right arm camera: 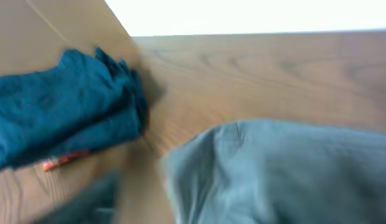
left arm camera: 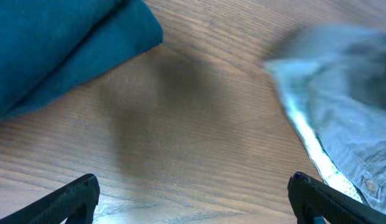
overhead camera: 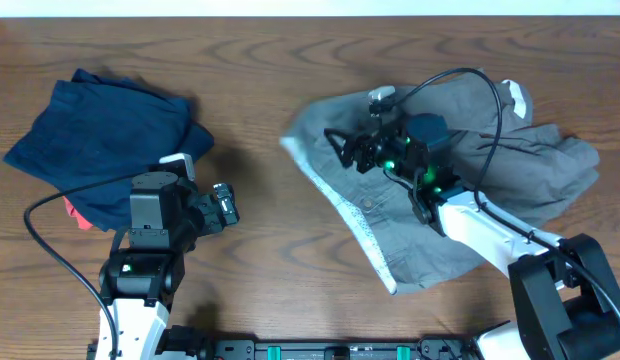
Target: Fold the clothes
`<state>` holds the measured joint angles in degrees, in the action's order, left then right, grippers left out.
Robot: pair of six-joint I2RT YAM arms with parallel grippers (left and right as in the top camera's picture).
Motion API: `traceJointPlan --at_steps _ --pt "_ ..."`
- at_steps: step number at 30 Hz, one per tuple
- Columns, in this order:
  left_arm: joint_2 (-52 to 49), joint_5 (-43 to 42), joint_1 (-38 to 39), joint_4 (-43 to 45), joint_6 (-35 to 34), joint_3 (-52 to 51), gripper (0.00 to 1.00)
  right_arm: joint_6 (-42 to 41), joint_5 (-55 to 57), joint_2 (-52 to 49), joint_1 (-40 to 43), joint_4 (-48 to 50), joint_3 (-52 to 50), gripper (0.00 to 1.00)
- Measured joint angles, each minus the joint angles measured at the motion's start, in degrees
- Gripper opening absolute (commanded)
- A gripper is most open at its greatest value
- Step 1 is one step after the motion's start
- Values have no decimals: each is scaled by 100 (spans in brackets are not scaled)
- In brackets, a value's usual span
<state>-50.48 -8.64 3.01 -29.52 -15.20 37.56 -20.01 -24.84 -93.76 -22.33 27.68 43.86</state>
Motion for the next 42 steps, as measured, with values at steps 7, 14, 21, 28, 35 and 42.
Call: traceJointPlan --at_steps 7,14,21,28,35,42 --pt "-13 0 0 326 -269 0 98 -20 549 57 645 -2144 -17 99" --pt "-616 -76 205 1379 -483 4 98 221 1711 1320 1644 -4334 -39 99" --pt "-2310 -341 828 2673 -763 11 98 350 2437 2520 2072 -5982 -20 99" --pt "-4083 -638 1366 4391 -1211 39 98 396 2597 3254 2120 -6500 -20 99" --pt "-5080 -693 1665 4979 -1467 409 98 396 2612 3392 2131 -6773 -20 99" --pt "-5794 -723 1703 5115 -1526 1130 45 396 2592 3392 2131 -6867 -20 99"
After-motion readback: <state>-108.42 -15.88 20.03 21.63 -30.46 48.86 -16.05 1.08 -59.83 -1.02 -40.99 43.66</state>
